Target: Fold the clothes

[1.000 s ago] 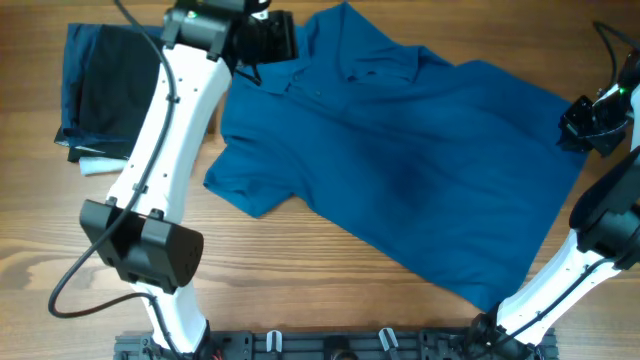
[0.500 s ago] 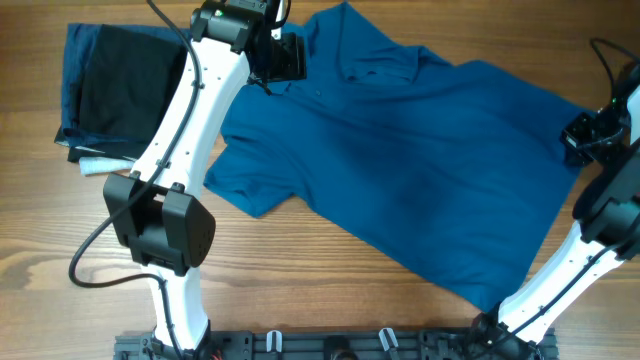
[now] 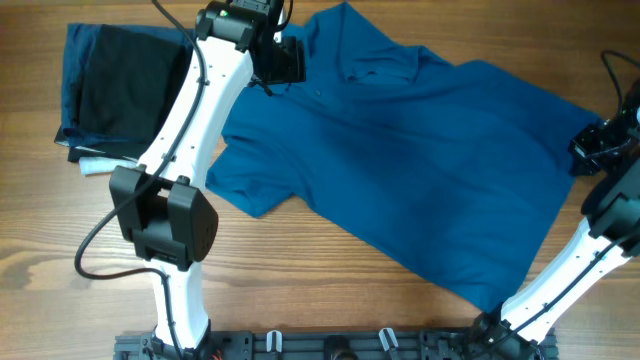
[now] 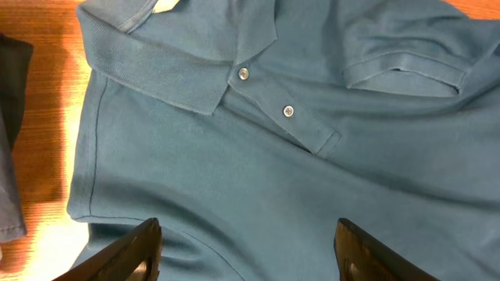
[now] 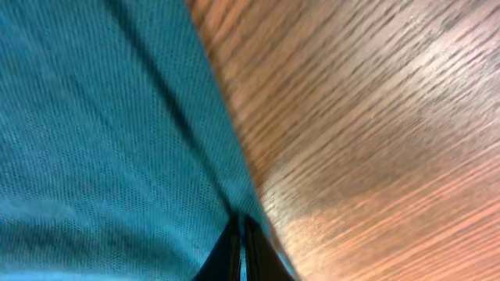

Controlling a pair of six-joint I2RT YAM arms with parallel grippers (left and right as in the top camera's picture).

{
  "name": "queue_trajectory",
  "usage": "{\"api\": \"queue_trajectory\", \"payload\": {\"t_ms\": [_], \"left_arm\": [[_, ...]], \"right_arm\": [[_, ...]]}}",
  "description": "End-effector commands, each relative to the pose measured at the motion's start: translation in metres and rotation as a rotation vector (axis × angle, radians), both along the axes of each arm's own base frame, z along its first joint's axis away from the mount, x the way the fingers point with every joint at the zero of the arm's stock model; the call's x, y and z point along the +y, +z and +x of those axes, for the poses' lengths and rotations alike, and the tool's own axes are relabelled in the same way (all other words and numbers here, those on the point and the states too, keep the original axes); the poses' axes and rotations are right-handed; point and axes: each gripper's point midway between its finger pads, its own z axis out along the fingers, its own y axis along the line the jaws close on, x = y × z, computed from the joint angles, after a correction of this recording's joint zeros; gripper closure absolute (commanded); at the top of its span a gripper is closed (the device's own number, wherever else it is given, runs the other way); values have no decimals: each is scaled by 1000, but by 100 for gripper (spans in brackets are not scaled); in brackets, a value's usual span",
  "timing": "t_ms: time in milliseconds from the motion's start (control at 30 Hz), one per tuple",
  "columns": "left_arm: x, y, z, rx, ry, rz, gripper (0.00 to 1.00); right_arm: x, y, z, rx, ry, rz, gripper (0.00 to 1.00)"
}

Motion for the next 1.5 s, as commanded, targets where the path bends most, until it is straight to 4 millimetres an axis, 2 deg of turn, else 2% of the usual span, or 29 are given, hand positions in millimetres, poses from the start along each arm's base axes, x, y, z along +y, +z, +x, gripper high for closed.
{"api": "queue_trajectory", "payload": {"t_ms": [0,67,167,233,333,467,567,633,800,967,1200,1300,1367,1467], "left_arm": [[3,-5,1,4,-13,20,29],[3,-5,1,4,-13,20,29],[3,-5,0,5,-13,20,29],[2,-5,1,5,-13,20,28],[2,-5,1,5,-13,20,28],[4,-6,-2,16,-13,24,27],[3,-6,-2,15,-13,24,27],[3,-6,-2,15,-13,24,27],[4,-6,-2,15,-13,24,27],[3,-6,-2,15,-12,23,27],[2,-4,3,-5,-6,13,27],[0,-2,7,-23,-5,7,27],[0,-1,9,-32,-5,4,28],[0,-1,9,-33,-6,4,28]], "right_arm": [[2,9,8,-4,-6,25,96],[9,11,12,-22,-8,63,96],[10,11,13,-27,-12,69,96],[20,7,24,-77,-9,111,96],[29,-10,23,-61,18,100,96],[30,-36,14,-31,33,63,96],[23,-46,0,22,41,12,96],[17,-47,-1,35,48,-16,96],[-6,-43,12,-28,62,-79,96],[-19,-44,26,-90,81,-115,96],[-43,-28,45,-167,102,-175,96],[-56,-15,60,-235,125,-200,96],[-64,-1,75,-288,139,-225,96],[-75,38,103,-397,147,-262,96]]}}
